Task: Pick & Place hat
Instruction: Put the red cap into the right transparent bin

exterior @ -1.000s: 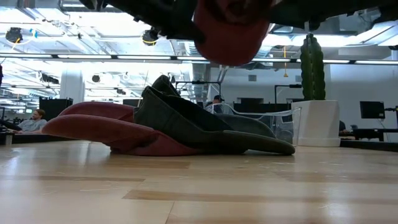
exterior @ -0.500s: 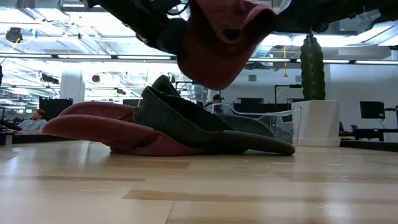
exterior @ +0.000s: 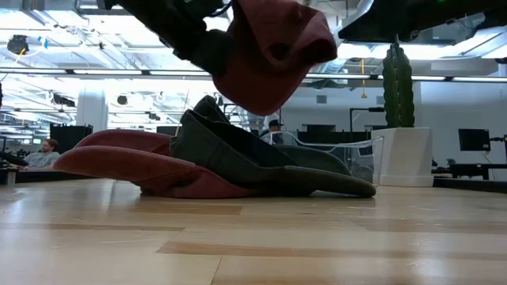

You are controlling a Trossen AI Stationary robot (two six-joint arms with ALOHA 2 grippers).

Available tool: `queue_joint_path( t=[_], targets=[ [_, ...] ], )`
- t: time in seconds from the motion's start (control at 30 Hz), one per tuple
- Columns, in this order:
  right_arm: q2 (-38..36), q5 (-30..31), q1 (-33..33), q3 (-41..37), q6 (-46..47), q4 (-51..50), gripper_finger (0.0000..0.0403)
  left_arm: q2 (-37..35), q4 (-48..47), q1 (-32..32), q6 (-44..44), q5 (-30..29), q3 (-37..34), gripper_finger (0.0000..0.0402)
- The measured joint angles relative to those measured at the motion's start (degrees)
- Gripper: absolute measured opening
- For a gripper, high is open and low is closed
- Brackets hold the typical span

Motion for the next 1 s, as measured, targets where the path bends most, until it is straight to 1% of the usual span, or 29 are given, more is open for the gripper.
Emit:
queue_joint_path(
  t=[0.1,0.23,0.3,0.37,0.5,0.57,0.67,0.73,0.8,0.87,0.93,1.0],
  targets=[
    [0.0,0.0,0.0,0.0,0.1,0.1,0.019,0.0,-0.1,0.0,-0.7,-2.3,-1.7,0.0012],
    [0.0,0.0,0.0,0.0,0.1,0.3,0.0183,0.0,-0.1,0.0,-3.3,-2.6,-4.0,0.0013],
    [0.0,0.0,0.0,0.0,0.0,0.5,0.0179,0.0,0.0,0.0,-4.3,-2.0,-5.0,0.0013],
    [0.0,0.0,0.0,0.0,-0.4,0.6,0.0175,0.0,0.0,0.0,-5.3,-0.1,-5.7,0.0012],
    [0.0,-1.2,-0.2,0.0,-4.4,1.4,0.0171,0.0,0.1,-0.4,-6.1,3.2,-5.8,0.0013],
    [0.0,-3.1,-1.0,0.9,-6.7,1.4,0.0172,0.0,0.1,-0.7,-6.1,3.2,-5.8,0.0013],
    [0.0,-5.9,-2.5,4.3,-10.7,0.0,0.018,0.0,0.5,-1.3,-6.1,3.2,-5.8,0.0013],
    [0.0,-6.1,-3.5,8.4,-10.6,-6.1,0.0186,0.0,0.8,-1.5,-5.9,3.2,-5.8,0.0013],
    [0.0,-7.9,-4.8,14.5,-6.7,-18.0,0.0191,0.0,1.0,-1.5,-5.8,3.3,-5.8,0.0014],
    [0.6,-14.3,-6.7,21.3,-1.4,-31.5,0.0193,0.0,1.0,-1.5,-5.8,3.3,-5.8,0.0014],
    [2.5,-21.1,-9.1,27.3,2.1,-40.2,0.0193,0.0,1.1,-1.5,-5.7,3.3,-5.8,0.0014],
    [4.5,-25.3,-10.7,32.2,2.5,-46.4,0.019,0.0,1.3,-1.5,-5.7,3.3,-5.8,0.0014]
  ],
)
